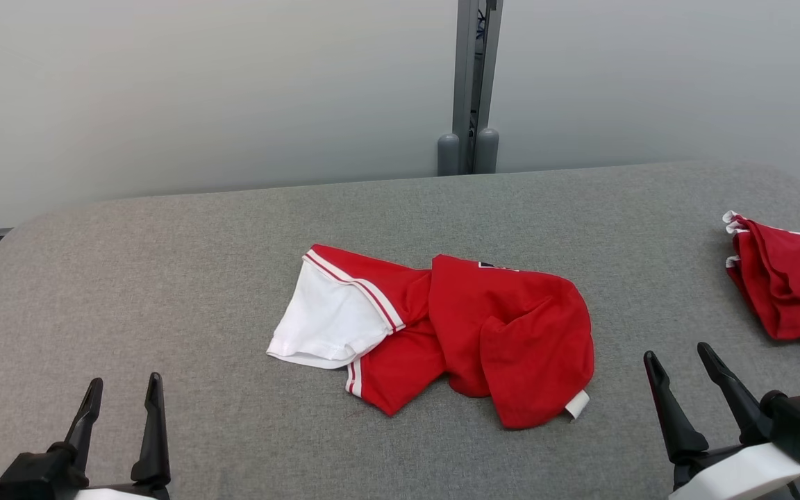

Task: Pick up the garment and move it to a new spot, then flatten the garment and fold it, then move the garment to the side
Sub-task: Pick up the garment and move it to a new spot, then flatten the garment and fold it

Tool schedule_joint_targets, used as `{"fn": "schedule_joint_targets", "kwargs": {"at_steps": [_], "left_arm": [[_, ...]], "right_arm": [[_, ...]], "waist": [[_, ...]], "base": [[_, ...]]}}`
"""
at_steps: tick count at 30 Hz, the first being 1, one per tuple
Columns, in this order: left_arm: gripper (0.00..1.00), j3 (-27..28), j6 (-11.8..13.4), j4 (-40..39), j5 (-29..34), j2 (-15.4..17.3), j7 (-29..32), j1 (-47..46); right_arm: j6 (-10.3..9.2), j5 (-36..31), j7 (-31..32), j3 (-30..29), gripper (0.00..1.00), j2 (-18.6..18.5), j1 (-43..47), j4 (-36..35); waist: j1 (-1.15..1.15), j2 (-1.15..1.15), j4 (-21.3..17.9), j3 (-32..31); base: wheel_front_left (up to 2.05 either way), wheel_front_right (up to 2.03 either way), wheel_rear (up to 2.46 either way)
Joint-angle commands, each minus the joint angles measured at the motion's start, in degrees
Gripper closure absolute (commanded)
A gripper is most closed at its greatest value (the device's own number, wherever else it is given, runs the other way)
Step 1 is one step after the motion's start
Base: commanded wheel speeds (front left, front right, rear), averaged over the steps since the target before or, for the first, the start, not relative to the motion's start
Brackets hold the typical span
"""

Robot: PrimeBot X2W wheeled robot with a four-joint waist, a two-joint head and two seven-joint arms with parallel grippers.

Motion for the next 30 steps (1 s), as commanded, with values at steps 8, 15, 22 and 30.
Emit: {"fn": "schedule_joint_targets", "kwargs": {"at_steps": [8,15,22,30], "left_arm": [[0.0,-0.3,1.0,-2.1,-0.1,0.7,1.0,1.3],[0.0,-0.7,1.5,-3.3,0.0,0.8,1.7,1.1],[0.0,-1.2,1.9,-4.2,0.4,0.8,2.1,0.7],[0.0,-2.4,1.5,-5.3,1.2,1.0,2.5,-2.1]], "right_arm": [[0.02,-0.3,0.4,-0.4,0.0,0.2,0.9,-0.6],[0.02,-0.5,0.6,-0.9,0.0,0.5,1.2,-0.7],[0.02,-0.6,1.0,-0.3,0.0,0.6,0.8,-0.6],[0.02,0.4,6.3,7.8,0.0,-2.2,-1.6,2.5]], "waist": [[0.0,0.0,-0.1,0.1],[0.0,0.0,0.6,0.3],[0.0,0.0,1.3,0.7],[0.0,0.0,3.9,3.8]], "base": [[0.0,0.0,0.0],[0.0,0.0,0.0],[0.0,0.0,0.0],[0.0,0.0,0.0]]}}
